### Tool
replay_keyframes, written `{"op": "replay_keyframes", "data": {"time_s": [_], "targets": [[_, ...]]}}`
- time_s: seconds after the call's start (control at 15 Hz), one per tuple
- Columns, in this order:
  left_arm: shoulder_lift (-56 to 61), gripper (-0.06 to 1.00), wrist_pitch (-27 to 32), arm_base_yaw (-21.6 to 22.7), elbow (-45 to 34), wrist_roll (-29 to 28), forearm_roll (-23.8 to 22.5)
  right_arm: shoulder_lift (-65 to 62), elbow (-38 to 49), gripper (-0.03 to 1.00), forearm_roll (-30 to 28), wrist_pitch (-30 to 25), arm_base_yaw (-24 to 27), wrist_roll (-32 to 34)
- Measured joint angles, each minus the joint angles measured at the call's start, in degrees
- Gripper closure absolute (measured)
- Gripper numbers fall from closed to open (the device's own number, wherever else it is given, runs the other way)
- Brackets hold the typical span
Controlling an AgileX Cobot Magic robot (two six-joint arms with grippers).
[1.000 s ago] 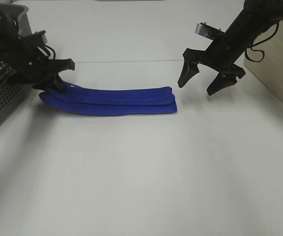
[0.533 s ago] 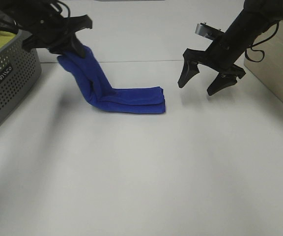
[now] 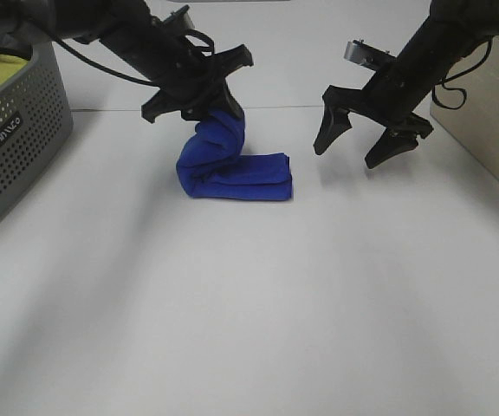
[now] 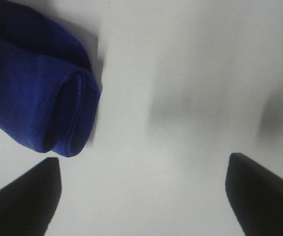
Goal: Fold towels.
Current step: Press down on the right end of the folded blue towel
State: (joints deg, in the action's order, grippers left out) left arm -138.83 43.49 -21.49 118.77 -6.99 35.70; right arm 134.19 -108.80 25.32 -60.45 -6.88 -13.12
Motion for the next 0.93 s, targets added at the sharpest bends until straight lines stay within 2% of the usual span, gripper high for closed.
{"op": "replay_keyframes", "data": {"time_s": [0.13,0.4,0.6,0.8,0.87,0.93], "targets": [[-1.32,0.45,-0.11,-2.01,1.38,1.95,5.79,0.00,0.00,0.12,0.00,0.00,0.00,0.00],[-1.49,0.40,0.00,-2.86,2.18,6.42,9.97,0.00,0.00,0.12,2.06,-0.23,0.00,0.00],[-1.49,0.40,3.32,1.95,5.33,8.88,10.03,-1.43,0.00,0.12,12.03,-0.80,0.00,-3.09],[-1.49,0.40,5.90,6.59,8.48,10.60,9.85,-2.06,2.35,0.12,30.08,-2.23,0.00,-10.89],[-1.49,0.40,5.90,6.59,8.48,10.60,9.85,-2.06,2.35,0.12,30.08,-2.23,0.00,-10.89],[-1.43,0.40,6.53,8.02,9.17,10.77,9.85,-2.06,5.21,0.12,40.34,-2.41,0.00,-17.48]]}}
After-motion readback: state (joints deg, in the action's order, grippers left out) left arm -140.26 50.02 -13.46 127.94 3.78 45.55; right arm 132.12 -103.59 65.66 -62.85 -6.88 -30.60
